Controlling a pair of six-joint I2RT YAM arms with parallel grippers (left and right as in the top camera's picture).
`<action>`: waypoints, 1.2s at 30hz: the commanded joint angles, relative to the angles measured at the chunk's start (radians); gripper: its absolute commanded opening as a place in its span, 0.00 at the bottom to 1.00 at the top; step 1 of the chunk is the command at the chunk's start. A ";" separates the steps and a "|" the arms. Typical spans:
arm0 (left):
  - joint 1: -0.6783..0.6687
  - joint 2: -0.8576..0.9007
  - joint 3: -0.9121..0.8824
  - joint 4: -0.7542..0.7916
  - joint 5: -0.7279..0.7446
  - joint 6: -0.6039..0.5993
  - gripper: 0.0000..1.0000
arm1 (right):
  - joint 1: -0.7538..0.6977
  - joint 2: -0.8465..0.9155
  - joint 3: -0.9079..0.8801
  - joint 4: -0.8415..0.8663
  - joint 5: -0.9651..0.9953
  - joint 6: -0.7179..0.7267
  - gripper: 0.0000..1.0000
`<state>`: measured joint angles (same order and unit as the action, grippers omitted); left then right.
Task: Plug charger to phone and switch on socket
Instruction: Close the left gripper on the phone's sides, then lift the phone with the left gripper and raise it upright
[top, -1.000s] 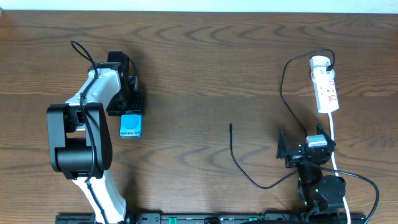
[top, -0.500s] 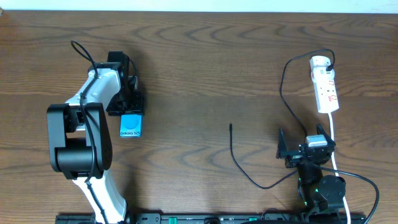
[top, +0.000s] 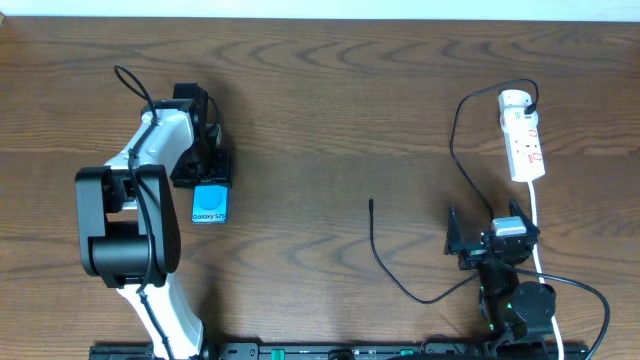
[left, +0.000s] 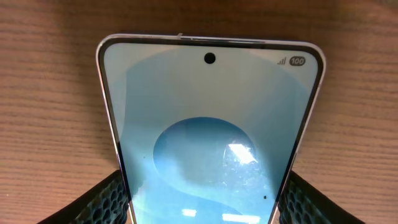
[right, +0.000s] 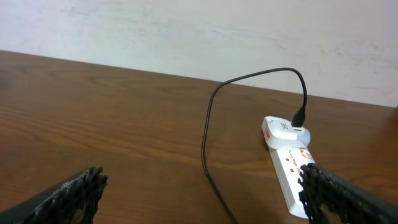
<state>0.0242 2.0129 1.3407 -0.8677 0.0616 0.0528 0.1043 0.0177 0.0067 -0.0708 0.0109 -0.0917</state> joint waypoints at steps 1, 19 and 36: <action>0.002 0.010 0.054 -0.011 -0.002 0.006 0.07 | 0.006 -0.004 -0.001 -0.004 -0.003 -0.011 0.99; 0.003 -0.169 0.055 -0.009 0.067 -0.002 0.07 | 0.006 -0.004 -0.001 -0.004 -0.003 -0.011 0.99; 0.003 -0.416 0.055 -0.005 0.468 -0.104 0.07 | 0.006 -0.004 -0.001 -0.004 -0.003 -0.011 0.99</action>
<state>0.0242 1.6463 1.3705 -0.8715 0.3771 0.0246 0.1043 0.0174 0.0067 -0.0708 0.0109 -0.0921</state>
